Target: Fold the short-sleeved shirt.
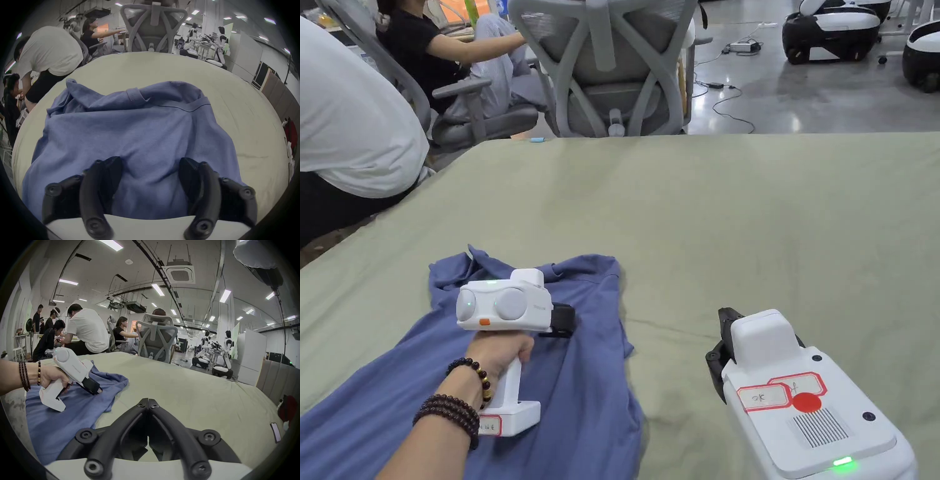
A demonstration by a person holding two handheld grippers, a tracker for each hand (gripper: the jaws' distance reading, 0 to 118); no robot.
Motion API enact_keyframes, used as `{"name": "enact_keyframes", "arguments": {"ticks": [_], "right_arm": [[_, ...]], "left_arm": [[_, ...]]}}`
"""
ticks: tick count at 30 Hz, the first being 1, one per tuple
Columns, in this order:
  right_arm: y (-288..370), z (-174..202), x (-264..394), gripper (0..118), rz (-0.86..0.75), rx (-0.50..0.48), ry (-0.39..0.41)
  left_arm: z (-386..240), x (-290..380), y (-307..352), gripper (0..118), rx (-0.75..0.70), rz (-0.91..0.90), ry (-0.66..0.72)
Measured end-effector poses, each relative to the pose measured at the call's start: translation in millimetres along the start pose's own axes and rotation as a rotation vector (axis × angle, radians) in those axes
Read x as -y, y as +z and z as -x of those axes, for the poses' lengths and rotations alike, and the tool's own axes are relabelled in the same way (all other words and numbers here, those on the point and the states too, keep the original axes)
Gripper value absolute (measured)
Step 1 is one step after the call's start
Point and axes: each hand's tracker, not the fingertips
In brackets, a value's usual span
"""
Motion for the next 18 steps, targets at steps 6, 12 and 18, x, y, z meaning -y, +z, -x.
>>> {"name": "enact_keyframes", "arguments": {"ticks": [6, 12, 18], "right_arm": [[6.8, -8.4, 9.9, 0, 0.023, 0.009, -0.018], [29.7, -29.9, 7.9, 0, 0.010, 0.046, -0.039], [71.1, -61.5, -1.0, 0, -0.026, 0.106, -0.074]], "left_arm": [[15.9, -16.0, 0.7, 1, -0.031, -0.042, 0.036], [1.5, -47.4, 51.0, 1, 0.027, -0.161, -0.066], [-65.3, -64.5, 122.6, 1, 0.224, -0.323, -0.171]]}}
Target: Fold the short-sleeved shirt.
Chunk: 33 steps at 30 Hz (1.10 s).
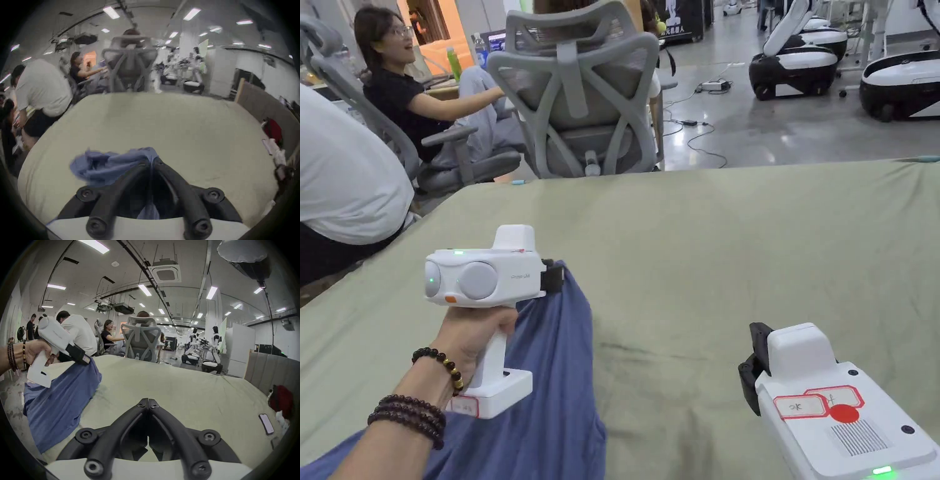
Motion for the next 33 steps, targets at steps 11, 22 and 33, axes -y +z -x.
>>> {"name": "enact_keyframes", "arguments": {"ticks": [11, 22, 33], "right_arm": [[120.2, -100.4, 5.5, 0, -0.015, 0.260, -0.018], [163.0, -190.1, 46.5, 0, 0.097, 0.478, -0.070], [153.5, -185.9, 51.4, 0, 0.137, 0.450, -0.121]], "left_arm": [[-287.3, -53.3, 4.6, 1, 0.665, -0.113, -0.212], [-459.0, 84.7, -146.3, 3, 0.668, 0.279, -0.368], [-381.6, 58.8, -80.5, 115, 0.472, -0.015, -0.247]]}}
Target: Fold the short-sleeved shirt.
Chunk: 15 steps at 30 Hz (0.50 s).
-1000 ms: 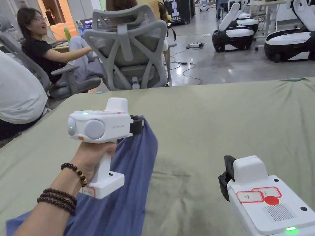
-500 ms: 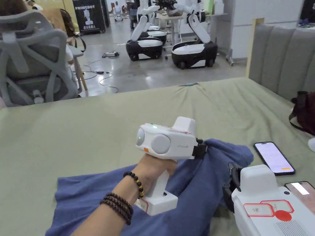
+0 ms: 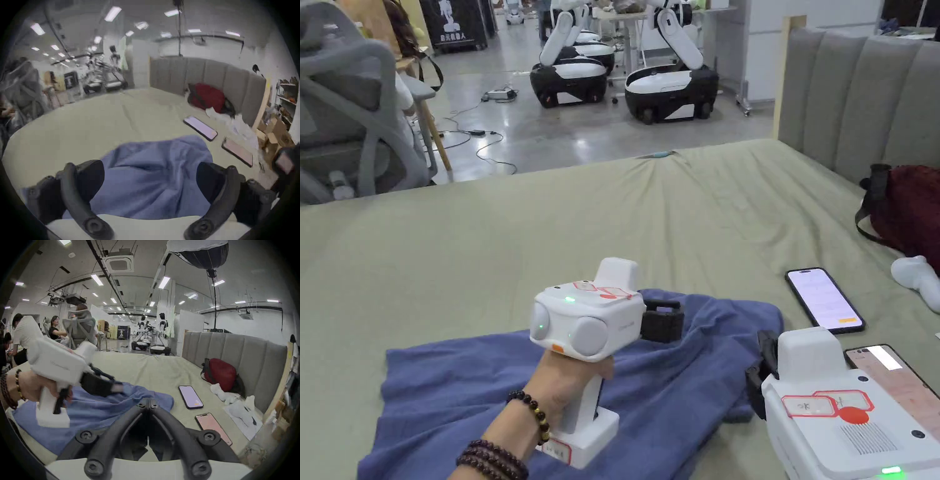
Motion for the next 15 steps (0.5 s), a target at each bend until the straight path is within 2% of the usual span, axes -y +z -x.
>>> {"name": "enact_keyframes", "arguments": {"ticks": [1, 2, 3, 4, 5, 6, 8, 10, 15], "right_arm": [[-1.2, 5.9, -2.9, 0, 0.001, -0.012, 0.003], [-1.3, 12.1, -5.5, 0, 0.002, -0.021, 0.009], [-1.0, 18.4, -7.9, 0, 0.002, -0.030, 0.016], [-0.6, 24.6, -10.4, 0, 0.000, -0.039, 0.023], [-1.3, 32.4, -13.7, 0, -0.002, -0.052, 0.028], [-1.1, 38.9, -16.2, 0, -0.009, -0.060, 0.029], [-1.5, 52.2, -22.1, 0, -0.019, -0.079, 0.031], [-2.9, 64.1, -27.5, 0, -0.028, -0.110, 0.032], [-5.6, 88.2, -40.4, 0, -0.042, -0.131, 0.054]], "left_arm": [[12.2, 1.6, 20.1, 115, -0.021, 0.003, 0.024], [22.6, 5.5, 39.5, 109, -0.046, 0.003, 0.035], [32.0, 10.2, 54.1, 95, -0.074, -0.011, 0.045], [40.5, 15.9, 70.2, 73, -0.104, -0.035, 0.049], [49.9, 23.8, 88.9, 30, -0.161, -0.062, 0.055], [57.4, 30.7, 102.2, 6, -0.228, -0.072, 0.056], [68.1, 43.6, 129.8, 2, -0.344, -0.082, 0.077], [82.7, 52.2, 153.7, 2, -0.363, -0.104, 0.112], [106.4, 58.5, 187.0, 0, -0.420, -0.123, 0.095]]}}
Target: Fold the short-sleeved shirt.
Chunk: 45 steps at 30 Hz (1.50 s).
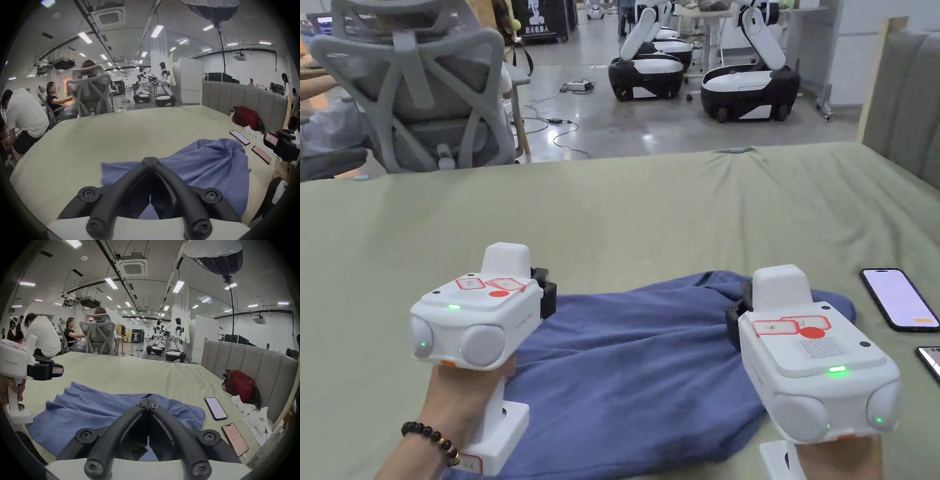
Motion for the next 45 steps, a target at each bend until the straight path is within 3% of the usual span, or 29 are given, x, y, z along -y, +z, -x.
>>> {"name": "enact_keyframes", "arguments": {"ticks": [7, 8, 9, 11, 12, 13, 19, 21, 24, 25, 26, 30, 31, 32, 33, 34, 35, 36, 37, 40, 45], "right_arm": [[-6.8, 8.2, -8.0, 0, 0.010, -0.026, -0.002], [-9.1, 7.4, -6.3, 0, 0.013, -0.034, -0.012], [-10.8, 7.1, -4.6, 0, 0.015, -0.037, -0.014], [-15.4, 6.4, 1.1, 0, 0.030, -0.040, -0.009], [-19.0, 5.8, 4.0, 0, 0.040, -0.045, -0.003], [-23.0, 5.2, 6.9, 0, 0.054, -0.048, 0.003], [-42.3, -2.7, 27.5, 0, 0.124, -0.035, 0.015], [-49.4, -5.4, 32.1, 0, 0.141, -0.028, 0.010], [-54.7, -8.4, 35.2, 0, 0.160, -0.019, 0.001], [-55.0, -9.8, 35.4, 0, 0.166, -0.014, -0.002], [-54.5, -12.6, 35.4, 0, 0.173, -0.008, -0.011], [-48.8, -32.4, 32.8, 2, 0.194, 0.015, -0.064], [-46.3, -42.7, 32.3, 8, 0.198, 0.032, -0.087], [-44.3, -55.5, 32.1, 28, 0.221, 0.065, -0.118], [-43.8, -67.3, 32.4, 59, 0.245, 0.073, -0.145], [-43.8, -82.4, 33.8, 81, 0.271, 0.081, -0.173], [-45.6, -97.0, 36.4, 93, 0.289, 0.105, -0.190], [-47.8, -106.7, 39.1, 93, 0.296, 0.129, -0.205], [-47.8, -117.4, 42.0, 118, 0.304, 0.163, -0.220], [-51.3, -143.9, 39.2, 107, 0.376, 0.169, -0.295], [-79.1, -146.3, 49.9, 99, 0.501, 0.101, -0.288]], "left_arm": [[51.8, -14.7, -53.0, 0, -0.066, 0.159, 0.038], [60.3, -15.3, -65.3, 14, -0.050, 0.177, 0.072], [68.7, -14.1, -79.8, 37, -0.049, 0.205, 0.092], [83.9, -8.5, -115.5, 102, -0.077, 0.301, 0.098], [90.2, -5.3, -129.2, 116, -0.077, 0.327, 0.080], [94.4, -1.9, -140.1, 118, -0.079, 0.325, 0.067], [104.9, 20.1, -186.1, 104, -0.084, 0.476, 0.049], [99.7, 30.2, -195.6, 72, -0.085, 0.539, 0.052], [82.4, 38.1, -187.9, 57, -0.108, 0.476, 0.017], [79.0, 36.2, -184.7, 42, -0.101, 0.489, 0.030], [76.5, 30.7, -178.5, 1, -0.100, 0.469, 0.046], [76.6, 16.4, -168.8, 2, -0.095, 0.413, 0.099], [75.3, 12.2, -164.6, 2, -0.085, 0.407, 0.105], [76.6, 7.9, -161.8, 2, -0.076, 0.400, 0.103], [74.9, 4.2, -157.6, 2, -0.073, 0.385, 0.094], [72.9, -0.2, -152.9, 2, -0.075, 0.371, 0.087], [71.4, -4.5, -149.1, 2, -0.071, 0.362, 0.085], [72.9, -7.0, -148.5, 2, -0.067, 0.355, 0.086], [71.9, -10.8, -145.8, 2, -0.061, 0.345, 0.087], [69.5, -17.9, -143.5, 2, -0.048, 0.327, 0.087], [66.9, -21.0, -143.3, 2, -0.038, 0.313, 0.073]]}}
